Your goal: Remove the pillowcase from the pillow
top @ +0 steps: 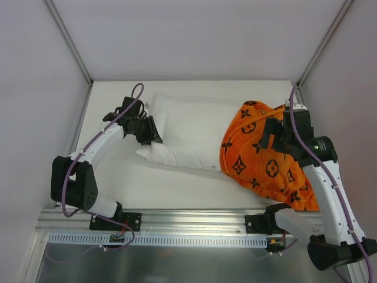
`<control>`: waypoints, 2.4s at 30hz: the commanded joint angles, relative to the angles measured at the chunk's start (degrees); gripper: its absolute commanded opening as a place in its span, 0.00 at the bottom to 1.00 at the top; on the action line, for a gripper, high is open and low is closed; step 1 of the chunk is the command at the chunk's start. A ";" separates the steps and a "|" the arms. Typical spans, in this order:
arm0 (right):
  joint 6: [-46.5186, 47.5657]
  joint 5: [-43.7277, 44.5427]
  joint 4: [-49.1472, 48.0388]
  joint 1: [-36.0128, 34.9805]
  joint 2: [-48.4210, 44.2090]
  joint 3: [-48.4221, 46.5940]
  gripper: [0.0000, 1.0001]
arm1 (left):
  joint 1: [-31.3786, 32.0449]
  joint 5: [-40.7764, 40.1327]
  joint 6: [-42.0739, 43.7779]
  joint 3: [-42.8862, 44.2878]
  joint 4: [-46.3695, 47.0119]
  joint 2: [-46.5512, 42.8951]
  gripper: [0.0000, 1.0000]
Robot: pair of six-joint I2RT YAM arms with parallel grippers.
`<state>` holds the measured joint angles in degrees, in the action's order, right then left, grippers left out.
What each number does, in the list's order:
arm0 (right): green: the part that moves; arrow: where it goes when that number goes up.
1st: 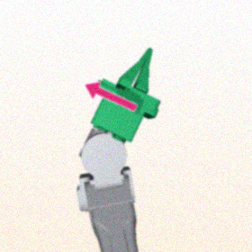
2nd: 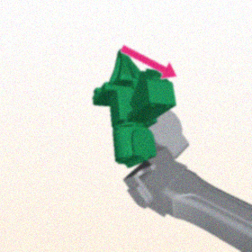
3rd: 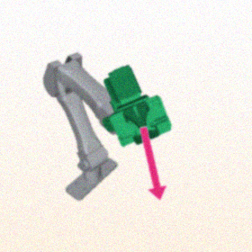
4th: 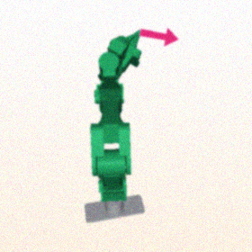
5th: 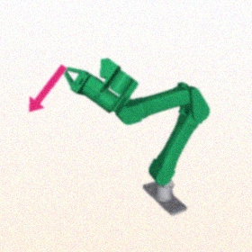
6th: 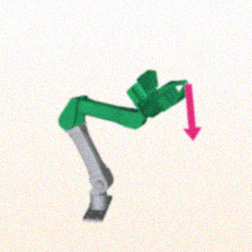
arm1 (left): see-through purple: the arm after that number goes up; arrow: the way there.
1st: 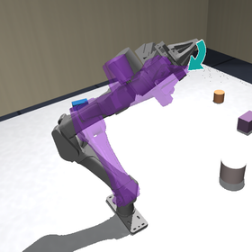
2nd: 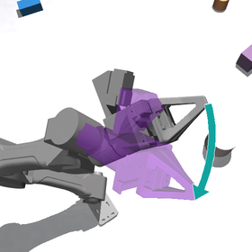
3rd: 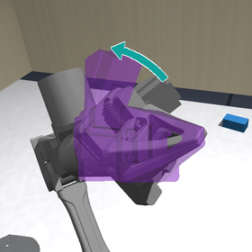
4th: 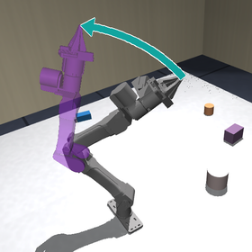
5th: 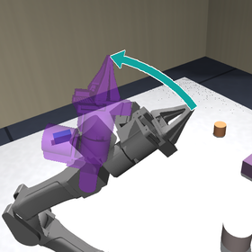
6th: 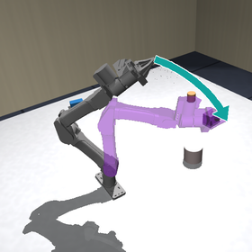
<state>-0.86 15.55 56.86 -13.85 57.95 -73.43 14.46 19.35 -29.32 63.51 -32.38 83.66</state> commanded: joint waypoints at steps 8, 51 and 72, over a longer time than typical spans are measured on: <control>-4.41 -10.42 4.14 -0.30 -15.68 11.81 0.96 | -2.85 -10.57 -3.02 -0.05 2.32 -10.53 0.00; -6.17 7.12 2.46 10.85 -16.47 9.45 0.01 | -26.66 -5.04 -0.47 6.09 -5.85 -14.58 0.00; -3.26 -15.69 -1.92 33.89 -1.17 -11.12 0.01 | -48.12 8.06 -7.59 18.15 -8.93 -12.82 0.00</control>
<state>-4.45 10.41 57.06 19.84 57.04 -81.28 -33.12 24.05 -34.22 78.85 -45.50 71.99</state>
